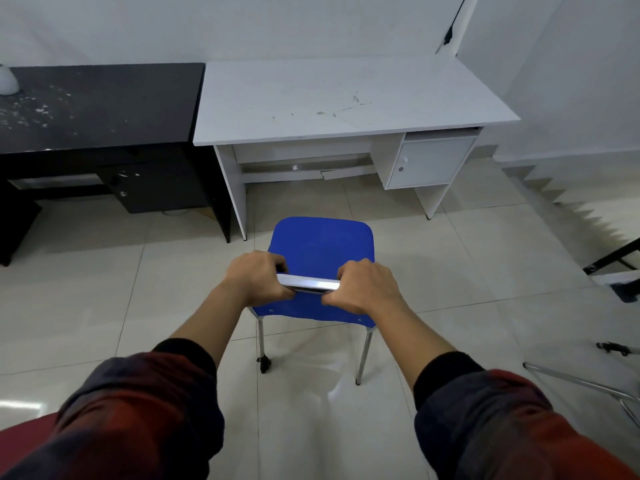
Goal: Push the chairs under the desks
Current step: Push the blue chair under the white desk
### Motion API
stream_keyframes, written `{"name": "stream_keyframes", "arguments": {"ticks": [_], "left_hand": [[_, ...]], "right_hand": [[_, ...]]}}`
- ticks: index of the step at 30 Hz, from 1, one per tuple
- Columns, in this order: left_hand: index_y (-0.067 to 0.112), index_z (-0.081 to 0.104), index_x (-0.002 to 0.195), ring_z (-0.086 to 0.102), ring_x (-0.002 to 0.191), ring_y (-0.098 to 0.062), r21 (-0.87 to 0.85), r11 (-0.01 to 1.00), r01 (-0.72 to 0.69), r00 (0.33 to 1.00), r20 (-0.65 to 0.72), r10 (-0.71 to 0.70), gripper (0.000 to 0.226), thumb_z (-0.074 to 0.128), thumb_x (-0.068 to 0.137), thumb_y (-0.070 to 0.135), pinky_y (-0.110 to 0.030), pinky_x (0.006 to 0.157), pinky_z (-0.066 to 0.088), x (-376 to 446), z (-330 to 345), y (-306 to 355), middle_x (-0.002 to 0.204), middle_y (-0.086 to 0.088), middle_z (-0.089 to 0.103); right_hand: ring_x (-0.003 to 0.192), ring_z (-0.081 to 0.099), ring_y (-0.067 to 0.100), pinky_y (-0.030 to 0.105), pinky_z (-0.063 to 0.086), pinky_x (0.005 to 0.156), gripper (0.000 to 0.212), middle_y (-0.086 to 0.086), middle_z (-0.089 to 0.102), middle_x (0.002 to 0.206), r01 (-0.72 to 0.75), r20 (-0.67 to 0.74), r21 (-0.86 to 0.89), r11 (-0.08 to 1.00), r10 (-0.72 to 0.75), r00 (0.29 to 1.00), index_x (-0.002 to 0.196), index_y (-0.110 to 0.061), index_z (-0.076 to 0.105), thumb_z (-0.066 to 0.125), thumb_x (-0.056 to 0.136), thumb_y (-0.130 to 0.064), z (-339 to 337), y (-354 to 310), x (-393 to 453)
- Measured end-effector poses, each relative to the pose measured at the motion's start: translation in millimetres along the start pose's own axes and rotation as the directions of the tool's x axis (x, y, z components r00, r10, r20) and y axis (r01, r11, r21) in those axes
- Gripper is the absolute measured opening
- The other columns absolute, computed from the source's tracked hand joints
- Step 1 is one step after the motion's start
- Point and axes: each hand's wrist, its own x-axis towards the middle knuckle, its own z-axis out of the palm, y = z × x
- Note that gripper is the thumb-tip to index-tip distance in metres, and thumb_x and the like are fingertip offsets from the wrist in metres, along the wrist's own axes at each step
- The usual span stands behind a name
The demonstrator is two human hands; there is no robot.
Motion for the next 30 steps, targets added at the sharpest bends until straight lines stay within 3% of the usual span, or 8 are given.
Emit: {"name": "stream_keyframes", "arguments": {"ticks": [5,13,19,25,30], "left_hand": [[0.028,0.065,0.098,0.06,0.079,-0.012,-0.004,1.0,-0.013,1.0,-0.003,0.013,0.034,0.072,0.074,0.051,-0.026,0.067,0.051,8.2,-2.1,8.0,0.089,0.01,0.066],[0.028,0.067,0.088,0.062,0.074,-0.011,-0.053,0.998,-0.039,0.999,-0.019,0.038,0.048,0.065,0.062,0.069,-0.035,0.069,0.057,16.4,-15.6,-8.9,0.081,0.012,0.067],[0.028,0.066,0.082,0.062,0.071,-0.012,-0.045,0.998,-0.045,0.999,-0.018,0.044,0.068,0.049,0.048,0.084,-0.036,0.068,0.057,26.4,-28.3,-31.1,0.076,0.011,0.065],[0.026,0.064,0.081,0.063,0.069,-0.012,-0.064,0.996,-0.059,0.998,0.003,0.059,0.067,0.05,0.048,0.082,-0.037,0.067,0.058,56.9,-49.6,-63.2,0.074,0.009,0.065],[0.027,0.063,0.083,0.062,0.068,-0.012,-0.051,0.997,-0.053,0.999,0.001,0.053,0.067,0.048,0.049,0.082,-0.037,0.068,0.058,83.3,-57.1,-67.2,0.074,0.01,0.064]], "right_hand": [[0.07,0.063,0.018,0.031,0.057,0.066,0.039,-0.002,0.067,0.077,0.006,0.005,-0.017,1.0,-0.006,1.0,0.093,-0.021,0.073,0.067,0.072,-0.054,-6.4,8.4,7.6],[0.072,0.064,0.019,0.03,0.056,0.067,0.033,-0.001,0.068,0.082,-0.047,0.043,-0.033,0.998,0.049,0.998,0.1,-0.019,0.07,0.065,0.078,-0.043,-9.6,-11.8,21.6],[0.064,0.054,0.016,0.024,0.041,0.055,0.031,-0.002,0.058,0.072,-0.033,0.007,-0.033,0.999,0.033,0.999,0.095,-0.016,0.067,0.064,0.082,-0.044,-5.7,-34.0,34.7],[0.055,0.043,0.011,0.023,0.03,0.048,0.034,-0.004,0.049,0.066,-0.038,-0.03,-0.003,0.999,0.038,0.999,0.089,-0.016,0.06,0.063,0.084,-0.05,-5.1,-55.5,70.2],[0.063,0.056,0.015,0.026,0.046,0.054,0.039,-0.002,0.062,0.073,-0.035,-0.018,0.016,0.999,0.035,0.999,0.091,-0.018,0.068,0.065,0.078,-0.055,-15.6,-50.8,96.1]]}}
